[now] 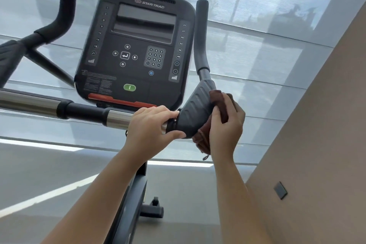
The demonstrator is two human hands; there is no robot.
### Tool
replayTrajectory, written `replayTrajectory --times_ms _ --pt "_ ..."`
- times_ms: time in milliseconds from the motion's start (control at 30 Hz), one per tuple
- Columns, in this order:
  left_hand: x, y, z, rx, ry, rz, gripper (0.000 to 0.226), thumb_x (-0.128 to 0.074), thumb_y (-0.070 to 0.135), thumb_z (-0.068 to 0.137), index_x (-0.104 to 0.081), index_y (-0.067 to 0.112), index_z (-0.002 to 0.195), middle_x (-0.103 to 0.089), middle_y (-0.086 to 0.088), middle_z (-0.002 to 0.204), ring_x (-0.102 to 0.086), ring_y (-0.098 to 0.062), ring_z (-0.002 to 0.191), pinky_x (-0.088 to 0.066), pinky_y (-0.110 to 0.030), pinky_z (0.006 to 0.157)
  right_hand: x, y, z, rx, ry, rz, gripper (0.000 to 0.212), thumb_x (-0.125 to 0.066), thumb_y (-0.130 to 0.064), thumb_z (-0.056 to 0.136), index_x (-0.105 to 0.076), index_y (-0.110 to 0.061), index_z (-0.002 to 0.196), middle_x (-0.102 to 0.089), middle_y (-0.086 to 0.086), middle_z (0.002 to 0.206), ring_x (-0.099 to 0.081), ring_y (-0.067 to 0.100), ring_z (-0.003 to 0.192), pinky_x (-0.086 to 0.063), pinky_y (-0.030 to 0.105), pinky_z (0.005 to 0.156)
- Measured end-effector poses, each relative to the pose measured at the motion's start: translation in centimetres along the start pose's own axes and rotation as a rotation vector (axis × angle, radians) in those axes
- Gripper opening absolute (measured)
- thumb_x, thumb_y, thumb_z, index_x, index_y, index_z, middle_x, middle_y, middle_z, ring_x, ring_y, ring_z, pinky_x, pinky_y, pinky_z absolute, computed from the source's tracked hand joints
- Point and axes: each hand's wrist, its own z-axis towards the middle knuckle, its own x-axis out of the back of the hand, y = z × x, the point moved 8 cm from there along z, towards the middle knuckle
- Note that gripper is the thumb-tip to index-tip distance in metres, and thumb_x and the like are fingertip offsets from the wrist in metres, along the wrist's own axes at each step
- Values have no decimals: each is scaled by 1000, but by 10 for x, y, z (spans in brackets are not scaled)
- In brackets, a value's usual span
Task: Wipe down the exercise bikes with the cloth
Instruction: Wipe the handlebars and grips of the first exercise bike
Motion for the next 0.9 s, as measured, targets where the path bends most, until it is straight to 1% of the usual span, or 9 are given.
replayTrajectory --times_ms 100,167,333,400,467,600,733,833,900 --pt "-1 0 0 -24 -12 8 47 -77 38 64 -69 10 101 -70 -3 86 -63 -25 80 -34 -29 72 -1 -8 -30 34 174 -35 34 -56 -5 88 -58 -15 120 -48 13 124 -48 25 119 -43 42 100" --pt "-1 0 1 -42 -29 6 45 -76 35 68 -68 10 104 -69 -3 91 -62 -25 85 -33 -30 75 -4 -16 -46 104 236 -76 35 -58 -2 87 -60 -13 119 -49 17 123 -48 28 119 -43 45 98" --pt "-1 -3 1 -94 -83 -9 44 -70 30 76 -61 15 117 -66 1 104 -57 -21 95 -26 -22 77 -1 -18 -26 317 81 -158 34 -58 -1 86 -59 -10 119 -51 18 122 -49 28 116 -43 43 100" --pt "0 -3 1 -100 -73 -13 44 -70 30 77 -60 16 118 -65 2 104 -57 -20 95 -24 -20 76 3 -10 -14 246 98 -104 35 -56 -2 88 -57 -12 121 -50 14 123 -48 24 118 -41 42 102" --pt "0 -3 1 -109 -74 -14 44 -71 28 76 -61 16 117 -66 1 103 -57 -21 94 -24 -20 75 4 -5 -21 136 211 -29 34 -54 -4 89 -57 -13 122 -50 11 124 -48 23 119 -42 40 102" --pt "-3 -4 1 -125 -94 -3 43 -71 25 75 -62 14 116 -67 0 101 -59 -24 93 -27 -23 74 -9 -9 -62 129 329 14 36 -52 -7 89 -53 -10 125 -45 16 129 -43 24 124 -40 37 103" --pt "-3 -4 0 -130 -94 5 41 -69 22 78 -61 14 117 -66 0 102 -58 -23 93 -27 -24 75 -7 -14 -68 189 245 -52 38 -54 -3 88 -52 -6 126 -44 20 130 -42 28 124 -39 41 103" --pt "-4 -5 -1 -111 -102 3 40 -69 21 79 -60 15 118 -66 1 101 -58 -22 91 -28 -24 75 6 -32 -52 378 124 -127 39 -54 0 87 -51 -5 126 -46 22 128 -44 29 123 -40 41 103" --pt "-4 -5 -1 -104 -104 2 41 -69 21 79 -60 15 118 -66 1 100 -58 -21 90 -29 -24 75 13 -47 -31 464 107 -136 40 -54 -4 87 -50 -5 127 -46 22 128 -44 29 123 -39 40 104"
